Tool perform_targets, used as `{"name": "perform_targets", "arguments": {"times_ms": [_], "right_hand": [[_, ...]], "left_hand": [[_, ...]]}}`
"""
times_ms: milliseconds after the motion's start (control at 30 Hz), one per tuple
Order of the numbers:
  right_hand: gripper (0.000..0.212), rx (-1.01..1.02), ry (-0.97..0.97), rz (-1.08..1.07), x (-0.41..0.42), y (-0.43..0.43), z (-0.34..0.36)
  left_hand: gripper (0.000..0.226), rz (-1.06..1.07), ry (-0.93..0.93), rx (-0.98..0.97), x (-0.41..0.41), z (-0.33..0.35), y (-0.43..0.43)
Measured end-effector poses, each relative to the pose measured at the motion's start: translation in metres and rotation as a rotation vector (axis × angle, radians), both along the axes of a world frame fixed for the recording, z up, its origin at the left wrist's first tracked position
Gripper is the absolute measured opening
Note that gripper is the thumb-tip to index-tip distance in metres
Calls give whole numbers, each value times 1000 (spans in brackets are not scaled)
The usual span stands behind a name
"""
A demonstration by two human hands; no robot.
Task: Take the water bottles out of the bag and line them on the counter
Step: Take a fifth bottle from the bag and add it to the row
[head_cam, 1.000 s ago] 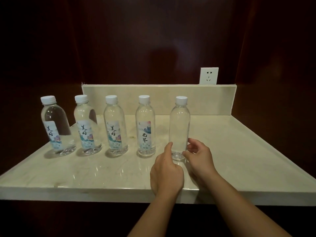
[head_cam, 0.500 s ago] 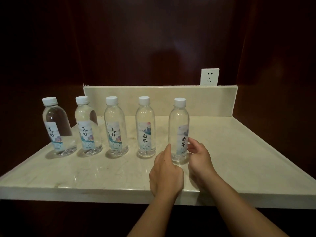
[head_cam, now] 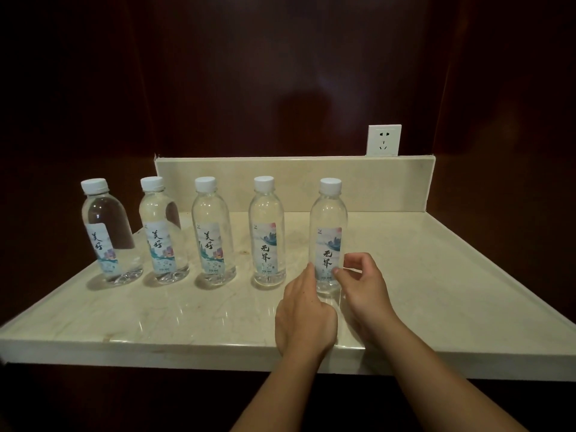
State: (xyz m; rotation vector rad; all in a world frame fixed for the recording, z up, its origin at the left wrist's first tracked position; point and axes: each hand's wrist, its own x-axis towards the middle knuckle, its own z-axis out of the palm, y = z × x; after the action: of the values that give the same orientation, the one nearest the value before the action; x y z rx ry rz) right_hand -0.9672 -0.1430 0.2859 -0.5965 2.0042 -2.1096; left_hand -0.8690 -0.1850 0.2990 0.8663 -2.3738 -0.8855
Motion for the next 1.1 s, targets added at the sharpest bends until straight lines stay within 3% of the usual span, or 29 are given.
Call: {"name": "perform_targets", "arguments": {"times_ms": [433, 567, 667, 933, 1100], "right_hand": [[33, 118, 78, -69, -4, -5, -5], [36, 271, 211, -208, 2, 8, 3], [31, 401, 312, -198, 13, 26, 7], [33, 1136, 723, -80, 70, 63, 59], [33, 1289, 810, -35, 122, 66, 81]], "left_hand": [[66, 64, 75, -10, -3, -4, 2], [55, 74, 180, -29, 2, -7, -2], [49, 77, 250, -12, 21, -6, -4], [38, 60, -96, -501, 95, 38, -23], [37, 1, -204, -679, 141, 64, -23]]}}
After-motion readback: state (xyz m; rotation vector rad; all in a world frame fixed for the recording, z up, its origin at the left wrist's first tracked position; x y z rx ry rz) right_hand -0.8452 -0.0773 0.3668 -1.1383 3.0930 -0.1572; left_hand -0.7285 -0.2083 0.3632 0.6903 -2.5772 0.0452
